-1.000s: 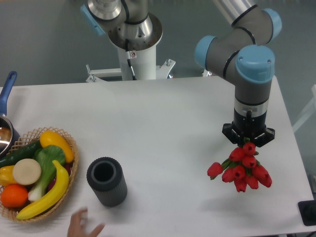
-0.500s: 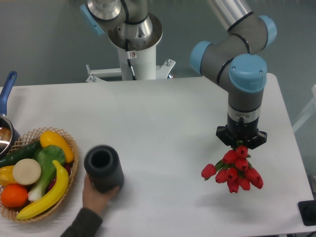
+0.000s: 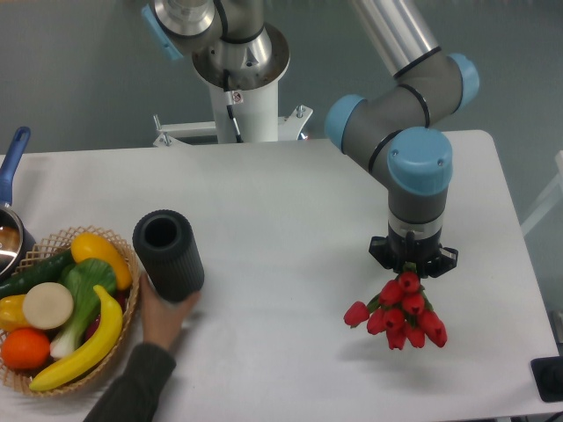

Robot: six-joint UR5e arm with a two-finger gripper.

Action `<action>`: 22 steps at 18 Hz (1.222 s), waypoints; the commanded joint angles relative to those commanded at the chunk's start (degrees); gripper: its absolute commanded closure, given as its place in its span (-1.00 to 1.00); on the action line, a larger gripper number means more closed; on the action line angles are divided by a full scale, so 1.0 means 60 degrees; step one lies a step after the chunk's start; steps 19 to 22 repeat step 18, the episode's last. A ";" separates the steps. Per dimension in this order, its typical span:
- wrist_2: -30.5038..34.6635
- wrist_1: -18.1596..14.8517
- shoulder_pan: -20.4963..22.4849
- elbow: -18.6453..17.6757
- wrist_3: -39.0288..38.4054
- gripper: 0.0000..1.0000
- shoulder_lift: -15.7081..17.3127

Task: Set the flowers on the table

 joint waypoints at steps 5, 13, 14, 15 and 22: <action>-0.0073 0.0044 -0.0015 -0.0131 -0.0103 -1.00 0.0044; -0.0088 0.0175 0.0160 -0.0483 0.0029 -1.00 0.0570; -0.0088 0.0306 0.0190 -0.0585 0.0029 -1.00 0.0629; -0.0088 0.0482 0.0190 -0.0644 0.0029 -1.00 0.0644; -0.0073 0.0776 0.0306 -0.0659 0.0044 -1.00 0.0688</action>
